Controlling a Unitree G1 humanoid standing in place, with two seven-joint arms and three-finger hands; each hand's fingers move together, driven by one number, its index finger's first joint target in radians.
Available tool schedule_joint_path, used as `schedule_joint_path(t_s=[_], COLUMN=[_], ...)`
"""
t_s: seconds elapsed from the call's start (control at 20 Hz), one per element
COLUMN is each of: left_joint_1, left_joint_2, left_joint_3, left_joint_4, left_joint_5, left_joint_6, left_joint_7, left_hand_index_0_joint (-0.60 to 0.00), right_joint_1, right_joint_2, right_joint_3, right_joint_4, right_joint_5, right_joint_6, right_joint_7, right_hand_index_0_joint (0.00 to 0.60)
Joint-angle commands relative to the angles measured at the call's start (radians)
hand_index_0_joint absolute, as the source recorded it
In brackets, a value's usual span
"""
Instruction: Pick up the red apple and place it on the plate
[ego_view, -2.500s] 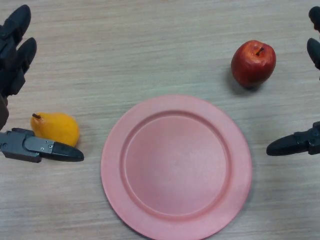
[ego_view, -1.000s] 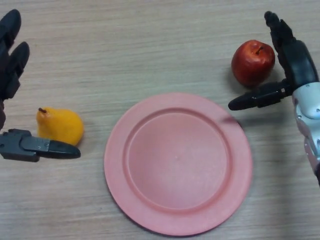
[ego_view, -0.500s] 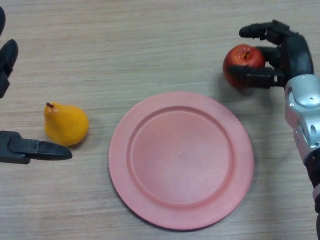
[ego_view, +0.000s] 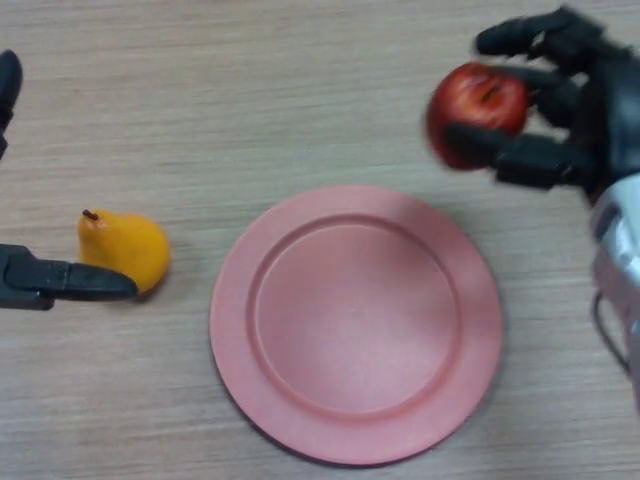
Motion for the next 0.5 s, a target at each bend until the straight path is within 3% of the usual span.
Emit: schedule_joint_path(t_s=[0.05,0.25,0.5], left_joint_1=[-0.028,-0.031,-0.024], left_joint_2=[0.065,0.070,0.066], left_joint_3=[0.068,0.065,0.055], left_joint_4=[-0.043,-0.042,-0.044], left_joint_5=[-0.026,-0.025,-0.001], left_joint_6=[-0.150,-0.149,-0.158], left_joint_7=[0.046,0.054,0.045], left_hand_index_0_joint=[0.000,0.000,0.000], right_joint_1=[0.037,0.153,0.227], right_joint_2=[0.001,0.004,0.004], right_joint_3=[0.052,0.195,0.270], right_joint_4=[-0.127,-0.205,-0.211], right_joint_5=[0.023,0.069,0.130], right_joint_6=[-0.077,-0.082,-0.130], right_joint_7=[-0.068,-0.173,-0.202], right_hand_index_0_joint=[0.600,0.600,0.600])
